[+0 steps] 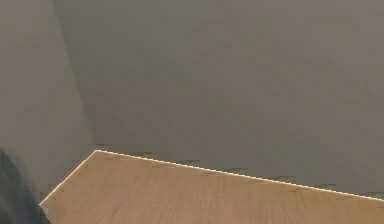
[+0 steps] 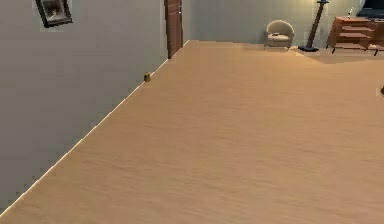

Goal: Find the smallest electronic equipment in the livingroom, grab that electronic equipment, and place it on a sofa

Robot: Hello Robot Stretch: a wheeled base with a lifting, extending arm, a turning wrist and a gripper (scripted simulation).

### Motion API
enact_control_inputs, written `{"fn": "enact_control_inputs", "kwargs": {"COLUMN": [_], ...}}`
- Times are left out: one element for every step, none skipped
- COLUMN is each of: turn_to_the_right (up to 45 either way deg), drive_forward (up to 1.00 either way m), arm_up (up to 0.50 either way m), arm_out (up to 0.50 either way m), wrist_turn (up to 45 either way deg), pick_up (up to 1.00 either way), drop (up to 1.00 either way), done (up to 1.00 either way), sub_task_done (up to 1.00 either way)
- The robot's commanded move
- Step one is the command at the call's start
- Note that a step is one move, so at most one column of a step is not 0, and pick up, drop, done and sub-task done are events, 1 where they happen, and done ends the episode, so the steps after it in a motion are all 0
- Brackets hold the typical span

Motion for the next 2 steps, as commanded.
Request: {"fn": "enact_control_inputs", "kwargs": {"turn_to_the_right": [0.0, -21.0], "drive_forward": [0.30, 0.00], "arm_up": [0.00, 0.00], "arm_out": [0.00, 0.00], "wrist_turn": [0.0, 0.0], "pick_up": [0.00, 0.00], "drop": [0.00, 0.00], "done": [0.00, 0.00], "sub_task_done": [0.00, 0.00]}}
